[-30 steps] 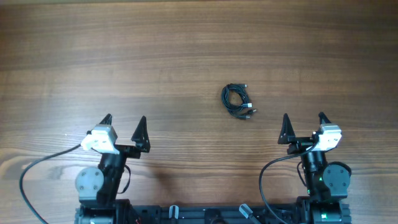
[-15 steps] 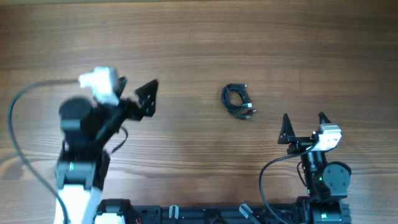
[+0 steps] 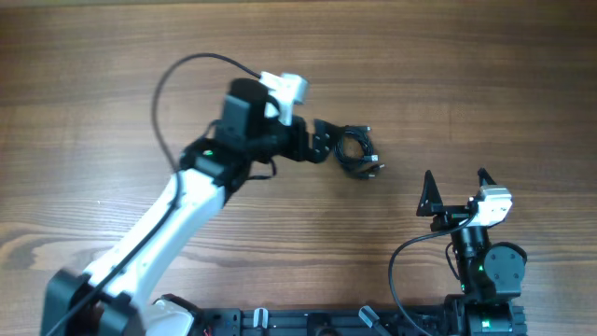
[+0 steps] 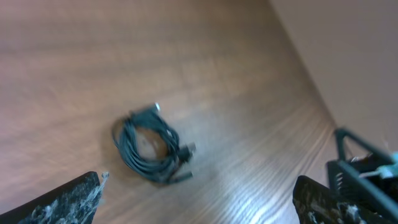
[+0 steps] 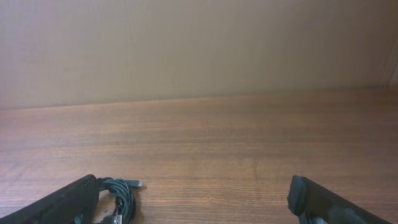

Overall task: Untangle cables
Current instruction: 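Reach the left gripper forward to the black cable bundle and grasp it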

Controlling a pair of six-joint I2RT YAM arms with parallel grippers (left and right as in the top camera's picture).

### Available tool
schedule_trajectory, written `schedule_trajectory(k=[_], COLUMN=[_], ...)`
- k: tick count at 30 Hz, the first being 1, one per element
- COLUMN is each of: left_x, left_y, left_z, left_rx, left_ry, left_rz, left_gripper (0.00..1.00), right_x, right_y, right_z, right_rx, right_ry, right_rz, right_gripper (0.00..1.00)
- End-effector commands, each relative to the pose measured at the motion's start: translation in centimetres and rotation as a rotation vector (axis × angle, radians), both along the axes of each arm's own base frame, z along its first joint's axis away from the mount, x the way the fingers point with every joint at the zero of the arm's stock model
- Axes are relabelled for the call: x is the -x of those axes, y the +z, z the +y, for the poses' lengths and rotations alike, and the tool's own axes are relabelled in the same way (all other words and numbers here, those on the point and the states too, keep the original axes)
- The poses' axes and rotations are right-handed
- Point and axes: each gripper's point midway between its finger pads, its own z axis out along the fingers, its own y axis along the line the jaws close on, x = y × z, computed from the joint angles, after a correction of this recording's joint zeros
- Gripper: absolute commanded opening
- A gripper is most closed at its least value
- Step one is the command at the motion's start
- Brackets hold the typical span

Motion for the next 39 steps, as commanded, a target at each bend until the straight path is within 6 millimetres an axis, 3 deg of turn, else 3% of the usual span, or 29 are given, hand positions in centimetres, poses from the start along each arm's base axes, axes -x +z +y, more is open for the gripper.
schedule_trajectory(k=[1, 2, 4, 5, 8, 12, 15, 20, 24, 30, 33, 34, 37, 39], left_x=[0.5, 0.3, -0.5, -1.2, -3.0, -2.9, -3.0, -2.4, -2.3, -2.6, -2.6, -2.6, -2.9, -3.3], left_y=[-2.7, -3.3, -4.8, -5.8, -10.0, -11.7, -13.0, -15.5, -17.0, -18.6, -18.7, -18.8, -18.1, -16.4], left_z=[-2.5, -2.7, -3.1, -2.8, -1.2, -2.4, -2.2, -2.4, -3.6, -4.4, -4.3, -4.3, -3.8, -2.8], left_rx=[-0.018, -0.025, -0.047, -0.061, -0.147, -0.173, -0.218, -0.247, -0.232, -0.215, -0.215, -0.218, -0.218, -0.226], left_ry=[-0.057, -0.055, -0.019, 0.044, 0.321, 0.332, 0.404, 0.475, 0.471, 0.479, 0.482, 0.482, 0.487, 0.487], left_rz=[0.060, 0.059, 0.074, 0.103, 0.197, 0.188, 0.181, 0.224, 0.232, 0.236, 0.239, 0.240, 0.232, 0.214], left_gripper=[1.00, 0.96, 0.63, 0.54, 0.60, 0.60, 0.59, 0.51, 0.38, 0.37, 0.18, 0.04, 0.04, 0.04], right_x=[0.0, 0.0, 0.0, 0.0, 0.0, 0.0, 0.0, 0.0, 0.0, 0.0, 0.0, 0.0, 0.0, 0.0], right_y=[0.0, 0.0, 0.0, 0.0, 0.0, 0.0, 0.0, 0.0, 0.0, 0.0, 0.0, 0.0, 0.0, 0.0], right_z=[-0.3, -0.3, -0.3, -0.3, -0.3, -0.3, -0.3, -0.3, -0.3, -0.3, -0.3, -0.3, -0.3, -0.3], right_rx=[0.009, 0.009, 0.009, 0.009, 0.009, 0.009, 0.009, 0.009, 0.009, 0.010, 0.009, 0.009, 0.009, 0.009], right_ry=[-0.015, -0.015, -0.015, -0.015, -0.015, -0.015, -0.015, -0.015, -0.015, -0.015, -0.015, -0.015, -0.015, -0.015], right_rz=[-0.002, -0.002, -0.002, -0.002, -0.002, -0.002, -0.002, -0.002, -0.002, -0.002, -0.002, -0.002, -0.002, -0.002], right_gripper=[1.00, 1.00, 1.00, 1.00, 1.00, 1.00, 1.00, 0.99, 1.00, 1.00, 1.00, 1.00, 1.00, 1.00])
